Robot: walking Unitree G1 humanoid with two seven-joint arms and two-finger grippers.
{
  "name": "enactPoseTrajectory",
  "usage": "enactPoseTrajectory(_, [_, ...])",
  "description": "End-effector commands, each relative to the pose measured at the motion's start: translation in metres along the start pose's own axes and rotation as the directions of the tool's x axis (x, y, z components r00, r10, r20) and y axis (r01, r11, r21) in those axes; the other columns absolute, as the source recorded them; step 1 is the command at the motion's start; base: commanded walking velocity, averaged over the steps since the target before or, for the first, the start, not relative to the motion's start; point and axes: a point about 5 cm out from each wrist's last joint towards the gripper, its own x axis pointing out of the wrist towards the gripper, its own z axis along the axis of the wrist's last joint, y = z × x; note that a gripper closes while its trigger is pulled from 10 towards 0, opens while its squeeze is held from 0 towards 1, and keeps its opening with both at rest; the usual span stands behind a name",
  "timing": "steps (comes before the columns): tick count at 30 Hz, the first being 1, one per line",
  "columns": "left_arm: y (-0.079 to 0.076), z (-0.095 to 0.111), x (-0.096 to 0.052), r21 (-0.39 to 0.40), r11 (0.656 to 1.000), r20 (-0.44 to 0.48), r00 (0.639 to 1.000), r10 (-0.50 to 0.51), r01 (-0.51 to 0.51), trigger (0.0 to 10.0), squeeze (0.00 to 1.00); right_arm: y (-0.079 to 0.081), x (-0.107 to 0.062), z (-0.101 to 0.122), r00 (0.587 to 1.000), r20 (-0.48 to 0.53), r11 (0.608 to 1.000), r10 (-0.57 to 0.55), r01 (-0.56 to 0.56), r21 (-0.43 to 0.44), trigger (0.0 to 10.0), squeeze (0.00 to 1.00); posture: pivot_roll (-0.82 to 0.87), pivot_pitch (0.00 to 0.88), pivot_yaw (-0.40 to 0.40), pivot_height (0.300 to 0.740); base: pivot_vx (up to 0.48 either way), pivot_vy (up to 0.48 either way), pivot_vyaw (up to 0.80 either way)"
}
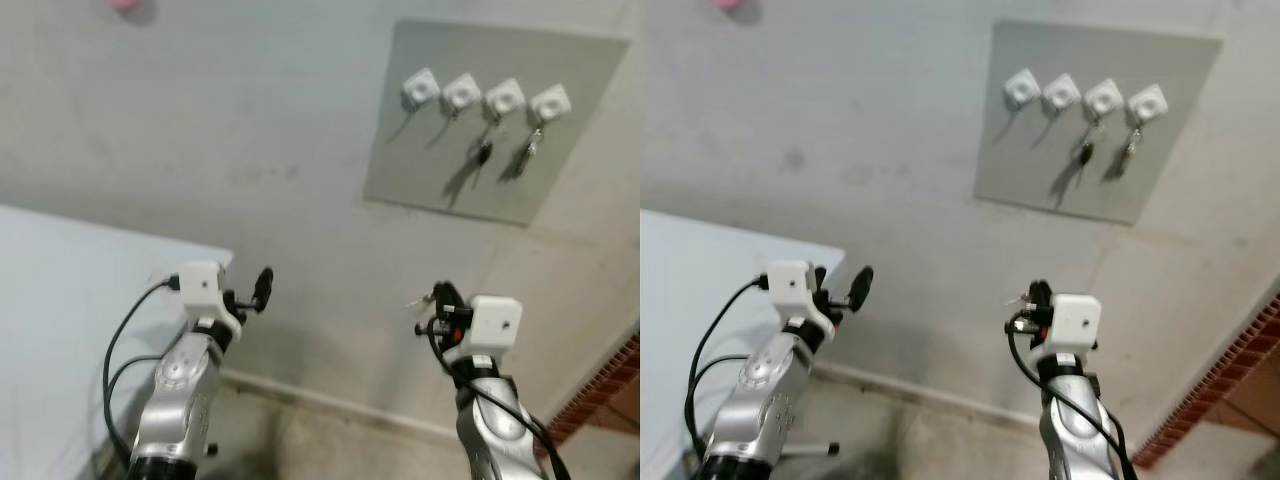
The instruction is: Hang keys on a hook
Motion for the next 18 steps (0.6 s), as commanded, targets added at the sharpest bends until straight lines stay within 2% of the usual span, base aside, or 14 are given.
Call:
enactPoseTrajectory(1, [-0.0094,0.0028,0.0039,0.003,1.000,0.004,1.000,-0.031,0.031,10.0,0.00,-0.0078,0.0008,0.0049,0.999,0.021,1.000,-0.025,0.025,-0.013,10.0,0.00,0.00,0.008,-0.027,0.740,0.334,0.000,0.00])
enactPoseTrajectory(18, [-0.0114,0.0030,0.0041,-0.002,0.999,0.002,0.999,-0.036,0.036,10.0,0.00,-0.0071,0.0004,0.0045,0.999,0.022,1.000,-0.025,0.025,-0.012,10.0,0.00,0.00,0.010,-0.026,0.740,0.333,0.000,0.00])
